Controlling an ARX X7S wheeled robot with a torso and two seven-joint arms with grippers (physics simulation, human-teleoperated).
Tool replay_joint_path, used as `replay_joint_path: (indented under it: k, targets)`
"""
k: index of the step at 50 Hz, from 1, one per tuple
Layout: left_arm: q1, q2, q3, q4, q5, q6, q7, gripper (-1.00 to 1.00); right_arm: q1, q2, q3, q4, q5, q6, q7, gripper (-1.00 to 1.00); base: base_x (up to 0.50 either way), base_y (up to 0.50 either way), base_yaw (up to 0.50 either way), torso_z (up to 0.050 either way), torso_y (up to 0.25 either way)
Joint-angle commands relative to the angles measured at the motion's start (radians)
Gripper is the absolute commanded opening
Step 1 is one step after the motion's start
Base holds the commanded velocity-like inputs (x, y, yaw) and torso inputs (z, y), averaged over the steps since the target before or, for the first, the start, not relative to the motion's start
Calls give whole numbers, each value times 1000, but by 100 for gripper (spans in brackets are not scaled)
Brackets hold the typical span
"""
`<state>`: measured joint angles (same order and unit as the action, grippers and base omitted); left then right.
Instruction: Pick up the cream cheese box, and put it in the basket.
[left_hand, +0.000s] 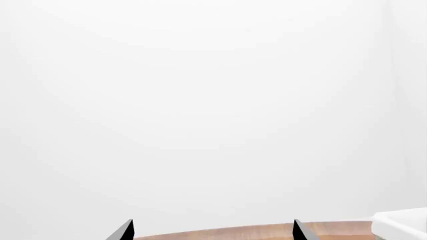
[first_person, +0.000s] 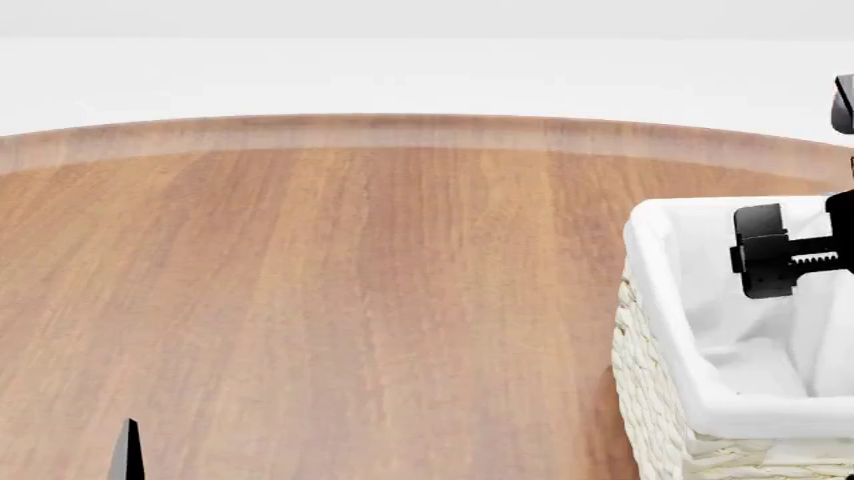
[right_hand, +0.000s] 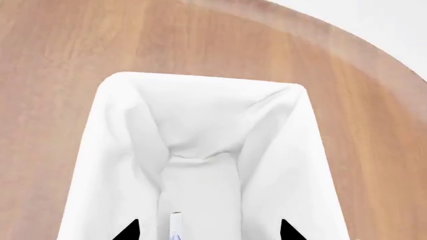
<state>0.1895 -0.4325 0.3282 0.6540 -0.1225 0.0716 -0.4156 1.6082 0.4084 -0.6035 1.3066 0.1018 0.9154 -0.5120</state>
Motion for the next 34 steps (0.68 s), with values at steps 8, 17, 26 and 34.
replay_joint_path:
  k: [8, 17, 26, 34]
  targets:
    - [2, -4, 7, 0, 1, 3, -2, 100, 74, 30, 40, -455, -34, 104, 93, 100, 0, 0, 0, 0, 0]
    - [2, -4, 10, -6, 2, 8, -5, 100, -175, 53, 287, -950, 38, 144, 326, 100, 0, 0, 0, 0, 0]
    - [-3, -5, 1, -8, -10, 5, -11, 100, -585, -20, 488, -1416, 99, 112, 491, 100, 0, 0, 0, 0, 0]
    - [-9, -1, -8, -23, -15, 12, -19, 100, -918, -66, 556, -1714, 73, -43, 611, 100, 0, 0, 0, 0, 0]
